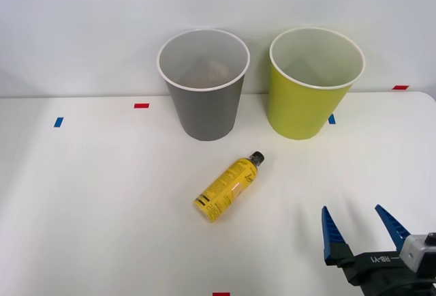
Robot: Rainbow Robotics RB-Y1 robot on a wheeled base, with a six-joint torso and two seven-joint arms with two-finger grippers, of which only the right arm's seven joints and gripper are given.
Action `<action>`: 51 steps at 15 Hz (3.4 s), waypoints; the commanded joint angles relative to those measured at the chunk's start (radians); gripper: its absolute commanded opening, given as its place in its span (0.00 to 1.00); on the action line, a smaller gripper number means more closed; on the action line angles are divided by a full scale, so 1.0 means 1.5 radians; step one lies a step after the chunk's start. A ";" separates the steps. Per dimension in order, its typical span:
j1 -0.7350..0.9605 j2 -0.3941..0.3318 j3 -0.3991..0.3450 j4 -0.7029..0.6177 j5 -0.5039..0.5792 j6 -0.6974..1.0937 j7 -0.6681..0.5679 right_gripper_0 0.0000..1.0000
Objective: Put cans in the gray bin, plastic bottles in the light green bin
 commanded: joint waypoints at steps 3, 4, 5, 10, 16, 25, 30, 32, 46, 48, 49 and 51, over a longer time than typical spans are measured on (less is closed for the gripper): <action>-0.054 0.058 0.015 0.113 0.050 -0.095 -0.011 1.00; -0.076 0.060 0.018 0.156 0.053 -0.139 -0.012 1.00; -0.088 0.060 0.023 0.184 0.055 -0.175 -0.006 1.00; -0.082 -0.011 0.083 0.231 0.030 -0.250 0.111 1.00; -0.073 -0.089 0.155 0.231 -0.067 -0.297 0.193 1.00; -0.011 -0.053 0.130 0.231 -0.054 -0.325 0.196 1.00; -0.009 -0.053 0.123 0.231 -0.047 -0.325 0.197 1.00; -0.009 -0.053 0.123 0.231 -0.047 -0.325 0.197 1.00; -0.009 -0.053 0.123 0.231 -0.047 -0.325 0.197 1.00; -0.009 -0.053 0.123 0.231 -0.047 -0.325 0.197 1.00; -0.009 -0.053 0.123 0.231 -0.047 -0.325 0.197 1.00; -0.009 -0.053 0.123 0.231 -0.047 -0.325 0.197 1.00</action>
